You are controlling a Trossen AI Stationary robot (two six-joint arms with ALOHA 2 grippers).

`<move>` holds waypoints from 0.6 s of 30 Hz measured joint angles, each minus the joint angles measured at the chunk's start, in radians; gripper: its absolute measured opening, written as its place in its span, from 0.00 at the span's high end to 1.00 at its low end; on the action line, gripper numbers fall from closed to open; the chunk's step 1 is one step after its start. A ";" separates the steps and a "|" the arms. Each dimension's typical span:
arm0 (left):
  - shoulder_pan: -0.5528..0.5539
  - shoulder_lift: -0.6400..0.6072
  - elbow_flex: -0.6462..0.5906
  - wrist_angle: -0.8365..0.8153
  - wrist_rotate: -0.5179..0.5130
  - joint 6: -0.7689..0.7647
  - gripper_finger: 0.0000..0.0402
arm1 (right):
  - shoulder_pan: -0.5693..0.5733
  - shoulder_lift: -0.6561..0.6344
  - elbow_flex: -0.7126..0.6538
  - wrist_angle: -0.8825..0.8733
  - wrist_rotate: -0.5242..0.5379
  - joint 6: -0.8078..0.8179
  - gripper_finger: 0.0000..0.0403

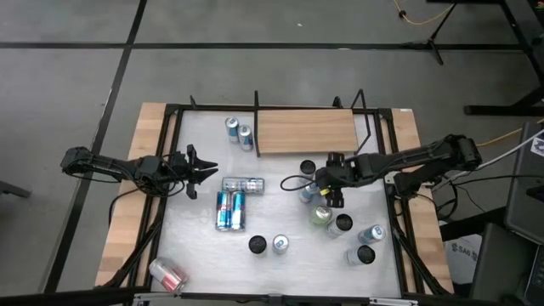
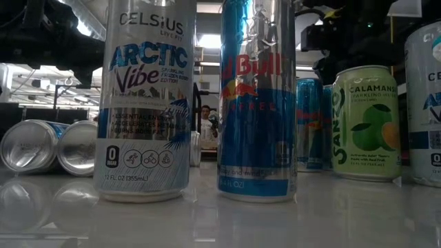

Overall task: Place canned beverage on shelf
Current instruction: Put the blue soda can on the shelf

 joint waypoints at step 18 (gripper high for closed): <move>0.000 0.000 0.000 0.000 0.000 0.000 0.80 | 0.000 -0.104 -0.002 -0.074 -0.006 -0.041 0.41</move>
